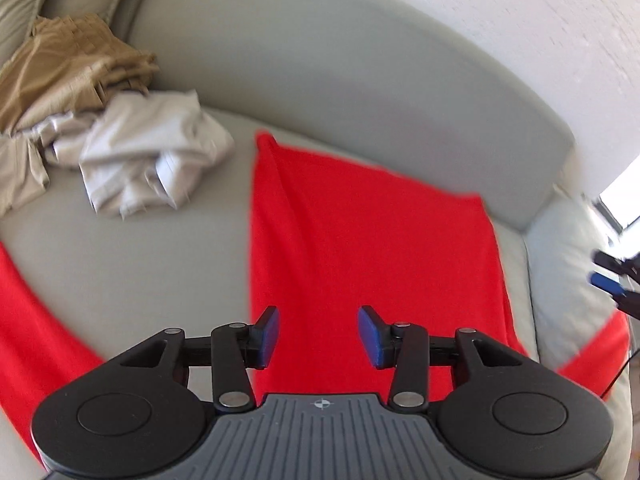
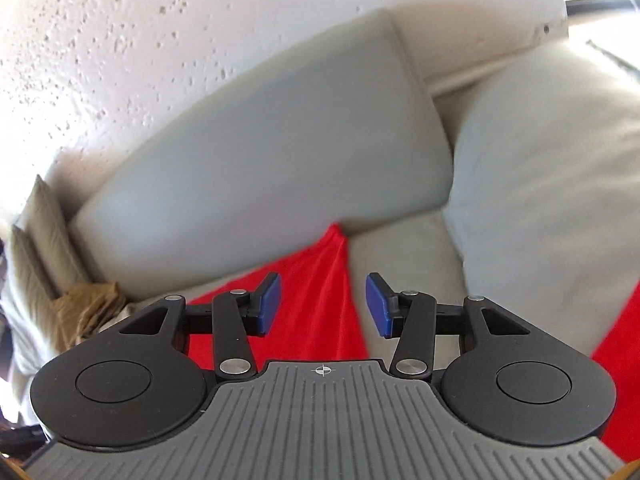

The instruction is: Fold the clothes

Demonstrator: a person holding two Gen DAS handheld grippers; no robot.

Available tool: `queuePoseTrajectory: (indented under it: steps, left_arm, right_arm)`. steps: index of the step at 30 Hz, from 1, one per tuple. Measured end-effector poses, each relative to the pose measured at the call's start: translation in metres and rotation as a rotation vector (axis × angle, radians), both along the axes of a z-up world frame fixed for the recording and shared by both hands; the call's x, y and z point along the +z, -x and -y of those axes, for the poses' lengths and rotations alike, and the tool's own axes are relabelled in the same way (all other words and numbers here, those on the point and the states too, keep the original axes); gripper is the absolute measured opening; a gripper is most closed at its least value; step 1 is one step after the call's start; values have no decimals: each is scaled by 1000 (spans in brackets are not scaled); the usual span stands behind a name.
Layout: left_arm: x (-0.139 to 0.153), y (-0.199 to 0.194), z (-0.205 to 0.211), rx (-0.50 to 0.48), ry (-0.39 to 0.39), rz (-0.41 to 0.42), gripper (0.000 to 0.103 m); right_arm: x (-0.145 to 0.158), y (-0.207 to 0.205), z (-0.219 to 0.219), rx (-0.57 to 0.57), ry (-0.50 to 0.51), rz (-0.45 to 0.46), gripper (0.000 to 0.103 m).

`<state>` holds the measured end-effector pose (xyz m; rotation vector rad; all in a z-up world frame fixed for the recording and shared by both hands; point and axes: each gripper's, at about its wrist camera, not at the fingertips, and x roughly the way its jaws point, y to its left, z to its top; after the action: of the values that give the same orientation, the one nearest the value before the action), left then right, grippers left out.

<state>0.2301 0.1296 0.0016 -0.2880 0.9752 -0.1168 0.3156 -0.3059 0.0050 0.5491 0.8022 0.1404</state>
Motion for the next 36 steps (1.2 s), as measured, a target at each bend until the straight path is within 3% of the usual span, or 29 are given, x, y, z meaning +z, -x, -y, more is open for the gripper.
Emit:
queuePoseTrajectory:
  steps: [2, 5, 6, 8, 9, 11, 13, 15, 17, 19, 22, 25, 27, 28, 29, 31, 34, 36]
  left_arm:
    - [-20, 10, 20, -6, -66, -15, 37]
    - [-49, 12, 43, 29, -262, -9, 31]
    - [-59, 13, 51, 41, -328, -7, 25]
    - [-77, 16, 61, 78, -438, -14, 22]
    - [-82, 19, 52, 119, -432, -24, 20]
    - [-82, 28, 36, 154, -390, -20, 19]
    - [-83, 31, 25, 178, -399, -23, 19]
    - [-83, 32, 16, 207, -403, -29, 33]
    - [-77, 36, 10, 236, -353, -40, 33]
    - [-70, 41, 12, 242, -342, -36, 29]
    - [-59, 54, 33, 180, -323, 8, 26]
    - [-60, 64, 54, 100, -314, 7, 30]
    - [-70, 68, 59, 90, -338, -50, 32]
    - [-74, 71, 57, 97, -349, -69, 33]
    - [-73, 76, 53, 111, -352, -66, 32]
    - [-72, 85, 44, 135, -354, -64, 27]
    - [-59, 94, 38, 178, -322, -96, 23]
    - [-45, 105, 39, 190, -270, -93, 22]
  right_arm:
    - [-28, -3, -8, 44, -96, -98, 45]
    - [-82, -14, -34, 72, -167, -209, 22]
    - [-99, -18, -40, 76, -183, -237, 20]
    - [-126, -23, -51, 67, -185, -281, 20]
    - [-137, -25, -50, 42, -146, -307, 19]
    - [-146, -22, -33, -39, -70, -292, 0]
    - [-145, -12, -5, -122, -47, -233, 0]
    - [-139, -1, 19, -261, 101, -232, 0]
    - [-137, 12, 41, -315, 120, -264, 0]
    - [-129, 25, 47, -264, 23, -249, 5]
    - [-105, 40, 23, -146, -11, -171, 6]
    - [-103, 41, -6, -13, -101, -188, 10]
    - [-114, 42, -24, 39, -130, -237, 10]
    - [-122, 42, -26, 31, -103, -280, 10]
    - [-127, 46, -24, 3, -53, -300, 0]
    - [-126, 60, -6, -87, 32, -247, 0]
    - [-108, 83, 23, -279, 179, -292, 0]
    - [-94, 103, 36, -278, 75, -262, 5]
